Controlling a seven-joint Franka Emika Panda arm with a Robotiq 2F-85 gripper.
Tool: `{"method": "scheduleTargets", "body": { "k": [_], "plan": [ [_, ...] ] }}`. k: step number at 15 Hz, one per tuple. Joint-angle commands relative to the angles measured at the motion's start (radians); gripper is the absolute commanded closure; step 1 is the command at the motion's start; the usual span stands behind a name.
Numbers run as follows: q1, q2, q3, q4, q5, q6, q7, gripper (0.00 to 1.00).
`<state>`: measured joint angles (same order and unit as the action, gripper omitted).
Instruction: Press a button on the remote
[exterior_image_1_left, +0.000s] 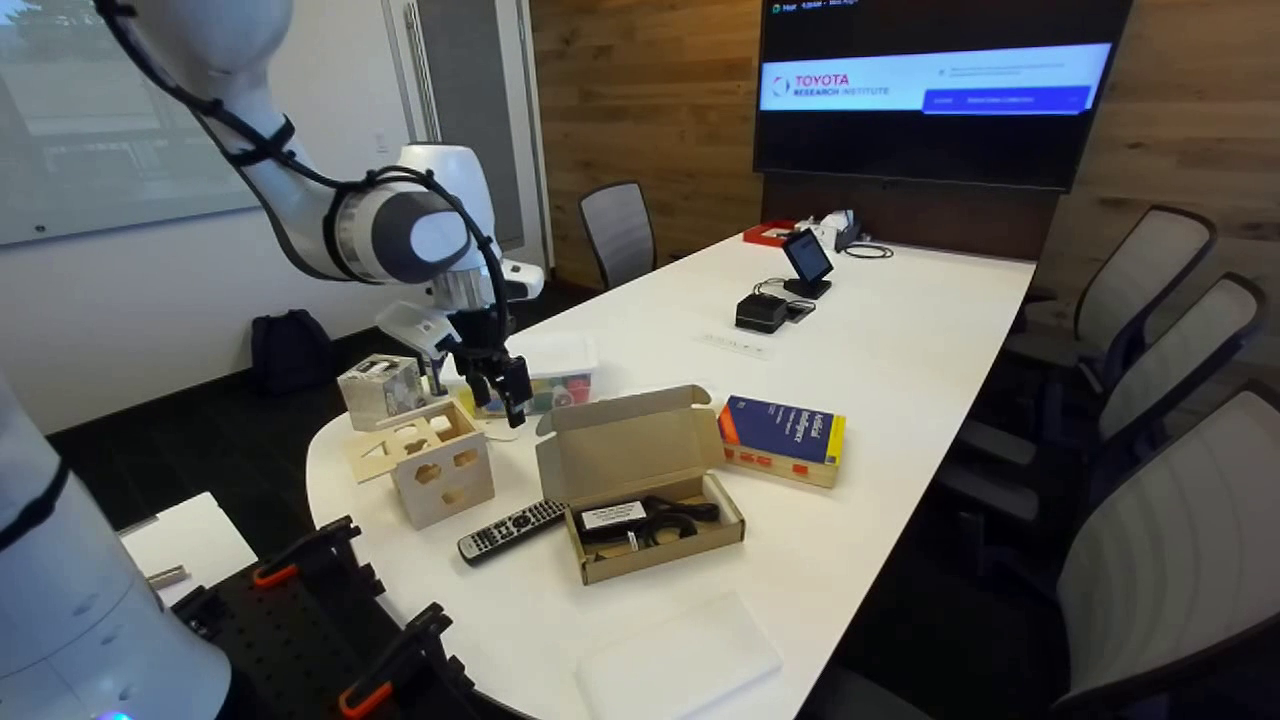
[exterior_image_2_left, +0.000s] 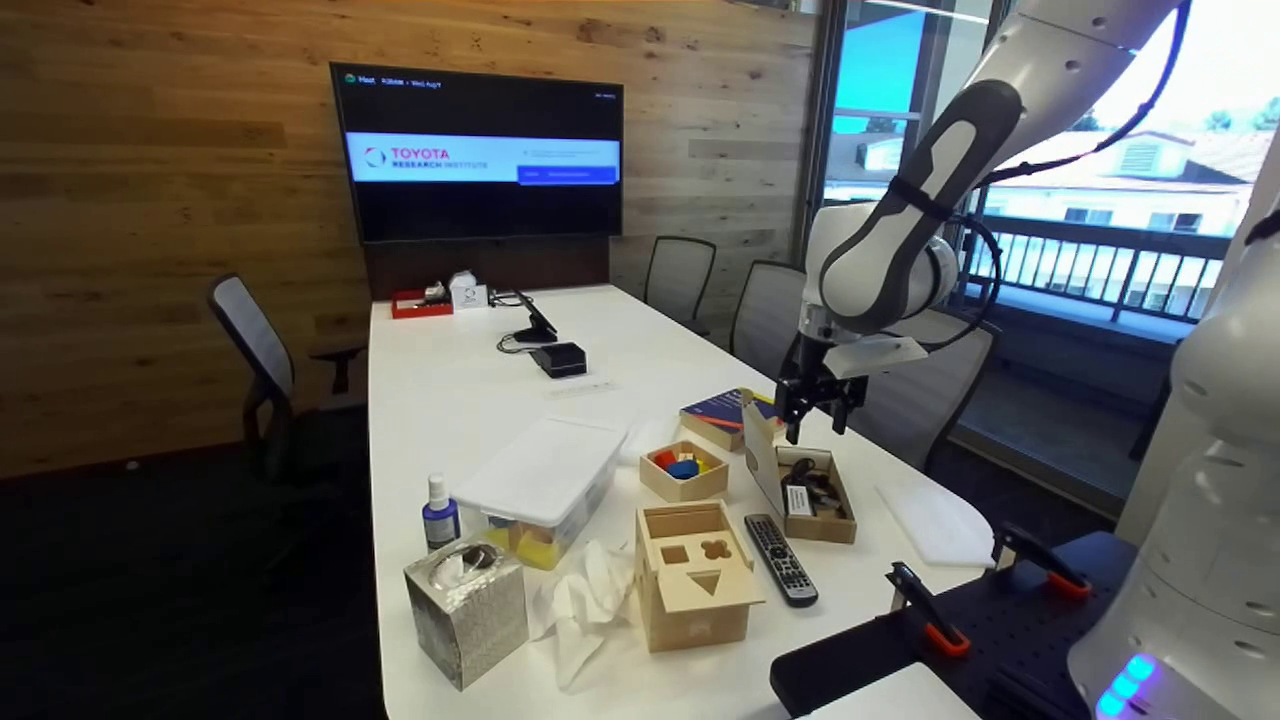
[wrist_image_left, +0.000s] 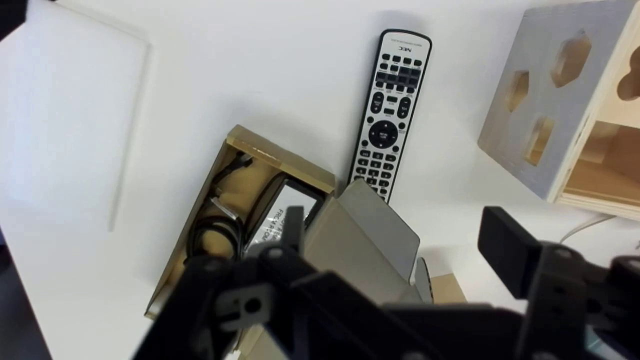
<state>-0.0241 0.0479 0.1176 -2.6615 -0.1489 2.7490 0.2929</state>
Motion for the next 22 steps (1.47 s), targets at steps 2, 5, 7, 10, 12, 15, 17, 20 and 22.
{"method": "scheduleTargets", "body": {
  "k": [2, 5, 7, 10, 12, 15, 17, 20, 22],
  "plan": [
    [0.038, 0.144, -0.035, 0.055, 0.077, 0.065, -0.054, 0.51],
    [0.032, 0.237, -0.021, 0.076, 0.154, 0.125, -0.12, 0.73],
    [0.034, 0.289, -0.018, 0.089, 0.183, 0.159, -0.149, 0.88],
    [0.046, 0.36, -0.035, 0.119, 0.187, 0.19, -0.154, 1.0],
    [0.044, 0.409, -0.036, 0.151, 0.186, 0.201, -0.162, 1.0],
    [0.027, 0.477, -0.022, 0.205, 0.194, 0.196, -0.182, 1.0],
    [0.015, 0.517, -0.014, 0.235, 0.2, 0.204, -0.199, 1.0],
    [-0.01, 0.575, 0.003, 0.271, 0.213, 0.211, -0.211, 1.0],
    [-0.028, 0.606, 0.014, 0.285, 0.226, 0.223, -0.224, 1.0]
  ]
}}
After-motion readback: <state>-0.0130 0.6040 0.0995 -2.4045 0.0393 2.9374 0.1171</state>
